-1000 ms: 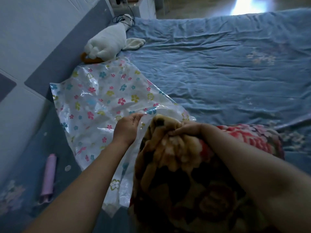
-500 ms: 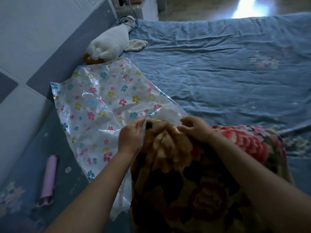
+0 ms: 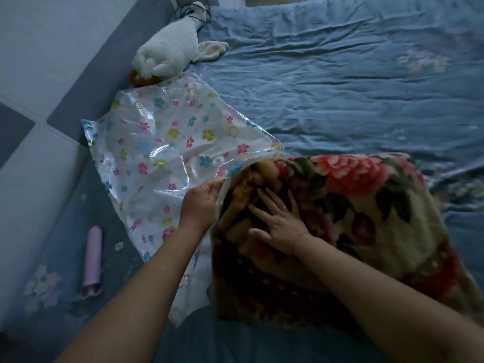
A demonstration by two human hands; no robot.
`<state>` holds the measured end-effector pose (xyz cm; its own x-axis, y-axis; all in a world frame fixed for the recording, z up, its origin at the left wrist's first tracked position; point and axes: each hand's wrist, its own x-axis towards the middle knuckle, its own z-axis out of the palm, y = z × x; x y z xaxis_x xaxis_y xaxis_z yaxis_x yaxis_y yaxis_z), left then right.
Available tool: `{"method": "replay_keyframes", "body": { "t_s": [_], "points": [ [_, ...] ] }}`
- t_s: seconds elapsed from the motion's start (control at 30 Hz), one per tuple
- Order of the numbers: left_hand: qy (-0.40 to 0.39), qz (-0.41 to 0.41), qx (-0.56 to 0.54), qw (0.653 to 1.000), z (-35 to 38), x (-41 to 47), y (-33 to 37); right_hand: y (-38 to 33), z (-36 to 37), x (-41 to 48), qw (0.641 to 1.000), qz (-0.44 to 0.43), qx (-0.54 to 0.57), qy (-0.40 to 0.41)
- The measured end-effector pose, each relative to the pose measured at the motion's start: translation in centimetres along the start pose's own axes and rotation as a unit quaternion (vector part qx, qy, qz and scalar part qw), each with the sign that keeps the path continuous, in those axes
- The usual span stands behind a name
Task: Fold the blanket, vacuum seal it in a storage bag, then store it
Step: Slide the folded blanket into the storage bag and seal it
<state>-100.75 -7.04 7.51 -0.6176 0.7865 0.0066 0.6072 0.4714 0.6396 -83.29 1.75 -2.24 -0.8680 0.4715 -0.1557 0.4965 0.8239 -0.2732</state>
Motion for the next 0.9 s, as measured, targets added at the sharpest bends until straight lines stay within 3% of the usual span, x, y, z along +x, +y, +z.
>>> {"method": "replay_keyframes", "body": {
  "t_s": [0.23,0.43,0.6,0.67,0.77,0.83,0.9],
  "points": [
    [-0.037,-0.023,-0.025,0.999,1.5,-0.5,-0.1,-0.6,-1.5,5.7,0.992,0.090,0.024,-0.084],
    [-0.109,-0.066,-0.122,0.984,2.7,-1.8,-0.1,-3.8,0.2,-4.2,0.993,0.047,0.108,0.013],
    [-0.018,-0.139,-0.178,0.974,1.6,-7.6,-4.5,-2.0,3.8,-14.8,0.964,0.178,0.188,0.063],
    [0.059,-0.174,-0.109,0.977,0.9,-10.7,-7.3,-2.2,4.5,-17.9,0.927,0.262,0.248,0.097],
    [0.119,-0.292,-0.054,0.947,1.0,-16.0,-12.2,-4.5,4.7,-20.7,0.827,0.414,0.357,0.131],
    [0.115,-0.383,-0.100,0.911,1.6,-19.3,-14.6,-6.2,4.4,-21.2,0.751,0.478,0.433,0.144],
    [0.079,-0.414,-0.138,0.896,2.4,-21.5,-15.9,-7.2,4.3,-20.5,0.646,0.555,0.502,0.152]
  ]
}}
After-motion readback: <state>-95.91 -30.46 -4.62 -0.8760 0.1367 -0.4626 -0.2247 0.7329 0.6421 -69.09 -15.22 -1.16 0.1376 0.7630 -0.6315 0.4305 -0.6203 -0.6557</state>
